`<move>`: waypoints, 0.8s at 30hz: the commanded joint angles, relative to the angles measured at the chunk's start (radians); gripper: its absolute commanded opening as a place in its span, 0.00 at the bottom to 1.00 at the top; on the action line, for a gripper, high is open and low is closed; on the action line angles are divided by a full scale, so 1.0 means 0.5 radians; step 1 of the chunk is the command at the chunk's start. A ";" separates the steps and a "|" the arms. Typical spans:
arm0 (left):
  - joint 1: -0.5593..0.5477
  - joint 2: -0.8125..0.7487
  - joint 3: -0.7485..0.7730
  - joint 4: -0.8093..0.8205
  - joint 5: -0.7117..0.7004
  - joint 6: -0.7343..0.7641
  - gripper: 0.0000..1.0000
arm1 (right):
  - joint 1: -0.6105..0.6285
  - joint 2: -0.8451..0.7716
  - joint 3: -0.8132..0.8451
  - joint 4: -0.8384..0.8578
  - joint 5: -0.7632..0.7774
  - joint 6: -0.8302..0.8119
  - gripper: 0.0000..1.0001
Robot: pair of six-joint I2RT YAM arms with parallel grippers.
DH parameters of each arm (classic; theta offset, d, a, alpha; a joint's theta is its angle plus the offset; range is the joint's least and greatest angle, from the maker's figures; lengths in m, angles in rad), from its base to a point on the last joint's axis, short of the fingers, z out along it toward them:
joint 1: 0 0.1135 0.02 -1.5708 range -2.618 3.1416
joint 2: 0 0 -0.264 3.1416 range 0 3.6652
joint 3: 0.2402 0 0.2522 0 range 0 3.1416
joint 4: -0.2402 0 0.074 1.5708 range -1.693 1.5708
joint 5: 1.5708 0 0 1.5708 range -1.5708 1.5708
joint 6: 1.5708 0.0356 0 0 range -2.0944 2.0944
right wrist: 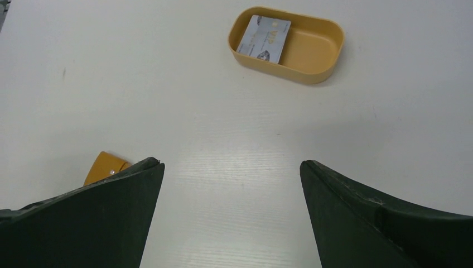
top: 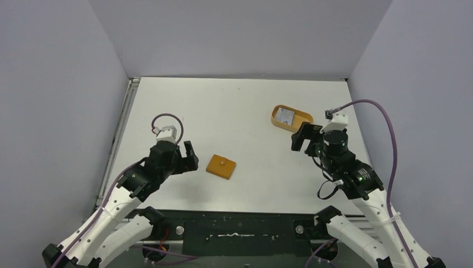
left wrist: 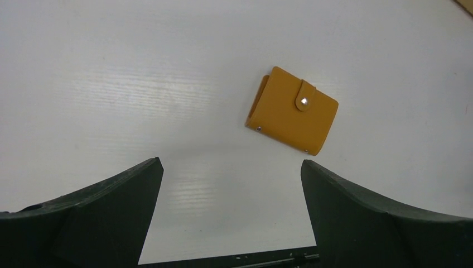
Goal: Put the credit cards into the card holder
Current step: Move the card holder to the center of the board.
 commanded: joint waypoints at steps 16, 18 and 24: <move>0.333 0.937 -0.174 0.895 0.732 -0.586 0.57 | 0.164 0.432 -0.438 0.567 -0.536 0.421 0.93; 0.331 1.004 -0.151 0.919 0.671 -0.581 0.54 | 0.218 0.565 -0.419 0.682 -0.506 0.455 0.92; 0.305 1.270 -0.033 0.962 0.638 -0.576 0.42 | 0.411 0.933 -0.331 0.977 -0.339 0.504 0.88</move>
